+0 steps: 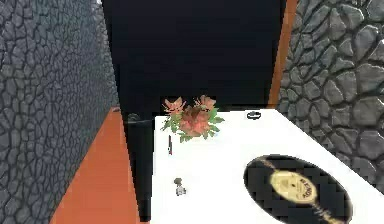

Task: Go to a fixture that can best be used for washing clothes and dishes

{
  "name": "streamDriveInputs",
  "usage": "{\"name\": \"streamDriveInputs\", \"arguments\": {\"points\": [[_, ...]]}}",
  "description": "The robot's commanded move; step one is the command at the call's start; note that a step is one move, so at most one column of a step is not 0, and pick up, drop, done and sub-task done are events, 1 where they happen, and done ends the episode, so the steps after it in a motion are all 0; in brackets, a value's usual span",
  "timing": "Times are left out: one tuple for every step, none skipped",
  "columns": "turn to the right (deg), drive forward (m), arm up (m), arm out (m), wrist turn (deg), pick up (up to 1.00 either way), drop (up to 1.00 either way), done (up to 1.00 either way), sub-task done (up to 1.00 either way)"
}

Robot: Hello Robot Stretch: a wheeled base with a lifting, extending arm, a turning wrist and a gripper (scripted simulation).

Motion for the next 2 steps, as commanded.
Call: {"name": "streamDriveInputs", "arguments": {"points": [[-45.0,0.00,0.00,0.00,0.0,0.00,0.00,0.00,0.00],[-45.0,0.00,0.00,0.00,0.0,0.00,0.00,0.00,0.00]]}}
